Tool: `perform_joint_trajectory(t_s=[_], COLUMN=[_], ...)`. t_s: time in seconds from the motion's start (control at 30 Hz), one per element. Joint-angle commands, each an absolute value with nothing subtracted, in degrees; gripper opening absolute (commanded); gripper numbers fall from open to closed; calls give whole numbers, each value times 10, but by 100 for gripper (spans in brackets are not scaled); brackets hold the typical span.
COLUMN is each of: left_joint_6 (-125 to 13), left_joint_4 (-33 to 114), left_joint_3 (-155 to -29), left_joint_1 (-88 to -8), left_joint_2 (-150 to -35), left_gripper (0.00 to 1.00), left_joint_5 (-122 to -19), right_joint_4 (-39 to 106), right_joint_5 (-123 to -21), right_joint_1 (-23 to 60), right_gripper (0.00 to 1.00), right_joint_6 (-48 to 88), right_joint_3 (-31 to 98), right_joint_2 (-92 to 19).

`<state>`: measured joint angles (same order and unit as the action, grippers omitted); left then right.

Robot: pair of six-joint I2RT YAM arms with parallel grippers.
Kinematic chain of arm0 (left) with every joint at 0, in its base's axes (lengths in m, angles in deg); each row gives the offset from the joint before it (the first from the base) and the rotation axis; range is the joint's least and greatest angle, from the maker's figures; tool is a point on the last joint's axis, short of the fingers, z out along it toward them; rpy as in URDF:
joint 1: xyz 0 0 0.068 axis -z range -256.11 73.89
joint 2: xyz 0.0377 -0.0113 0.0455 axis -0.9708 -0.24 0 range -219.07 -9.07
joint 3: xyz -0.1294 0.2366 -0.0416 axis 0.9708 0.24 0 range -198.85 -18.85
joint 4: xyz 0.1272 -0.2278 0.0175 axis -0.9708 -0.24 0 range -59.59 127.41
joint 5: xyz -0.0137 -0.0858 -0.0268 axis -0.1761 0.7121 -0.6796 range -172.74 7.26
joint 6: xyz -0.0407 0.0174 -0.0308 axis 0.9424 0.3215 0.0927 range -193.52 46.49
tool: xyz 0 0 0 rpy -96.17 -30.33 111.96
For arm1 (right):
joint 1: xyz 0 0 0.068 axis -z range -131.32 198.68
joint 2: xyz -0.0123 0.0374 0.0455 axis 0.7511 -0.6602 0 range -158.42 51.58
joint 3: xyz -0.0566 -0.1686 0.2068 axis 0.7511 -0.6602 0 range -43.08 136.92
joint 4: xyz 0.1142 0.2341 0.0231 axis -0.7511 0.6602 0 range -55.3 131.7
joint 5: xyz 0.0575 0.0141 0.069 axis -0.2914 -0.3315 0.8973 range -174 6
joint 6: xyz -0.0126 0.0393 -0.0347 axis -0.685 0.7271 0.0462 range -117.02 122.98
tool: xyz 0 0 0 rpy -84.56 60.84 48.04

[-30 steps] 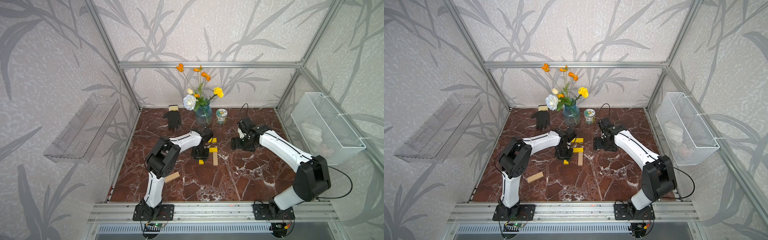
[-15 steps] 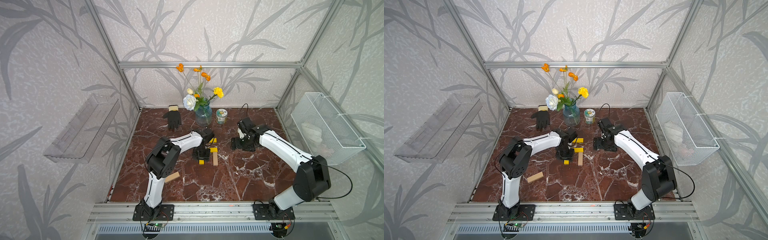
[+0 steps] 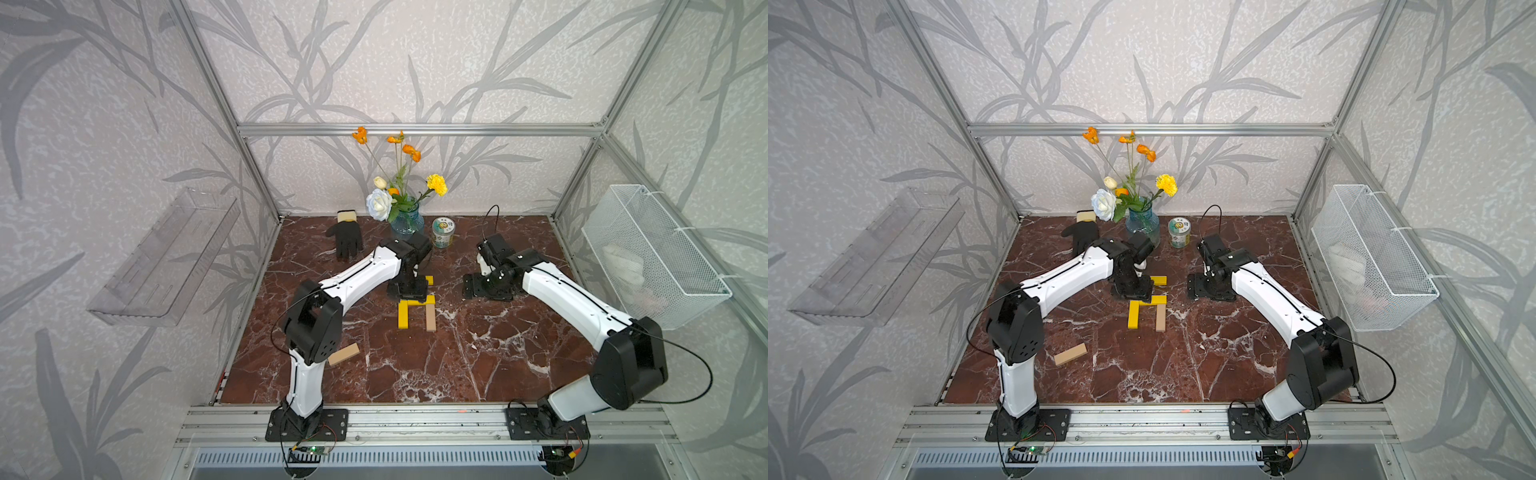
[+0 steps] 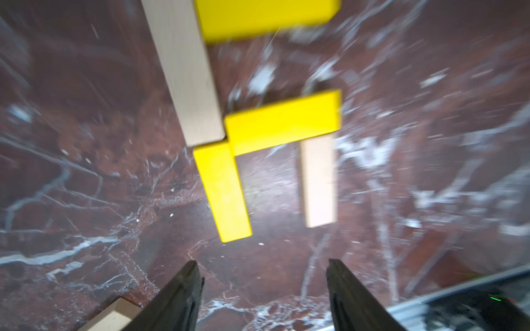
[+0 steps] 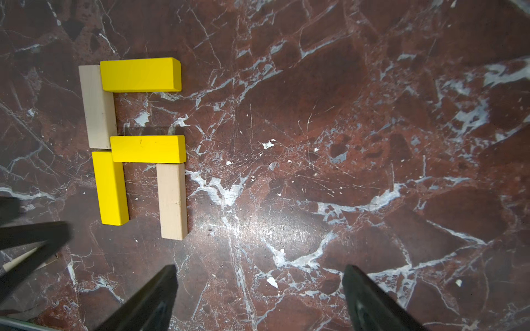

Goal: Assemble the number 6 with building blocks
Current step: Assemble the building block at the center of the board, then pick up the building block from the center of the board.

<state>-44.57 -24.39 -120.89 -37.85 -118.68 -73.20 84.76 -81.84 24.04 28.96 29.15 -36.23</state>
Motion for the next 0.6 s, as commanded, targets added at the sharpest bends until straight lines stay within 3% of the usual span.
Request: perform_joint_trajectory(t_s=[0.0, 0.07, 0.17, 0.3, 0.43, 0.57], left_joint_6=[-459, -471, -443, -401, -383, -369], left_joint_4=[-315, -300, -236, -162, -120, -112], left_joint_3=[-1285, -1267, -1133, -933, -805, -746], left_joint_1=[-388, -422, -521, -638, -701, -759], left_joint_2=[-1096, -1057, -984, -907, -882, -886], left_gripper=[75, 77, 77, 77, 77, 76], left_joint_5=[-800, -837, -839, -818, -820, -781], right_joint_4=[842, 822, 766, 738, 874, 975], right_joint_5=[-821, -799, -717, -651, -685, -744], right_joint_1=[236, 223, 171, 32, -86, -160], right_gripper=[92, 92, 92, 93, 94, 88], right_joint_6=[248, 210, 102, -144, -334, -345], right_joint_3=[319, 338, 375, 429, 599, 799], right_joint_2=[-355, -364, -388, -456, -627, -791])
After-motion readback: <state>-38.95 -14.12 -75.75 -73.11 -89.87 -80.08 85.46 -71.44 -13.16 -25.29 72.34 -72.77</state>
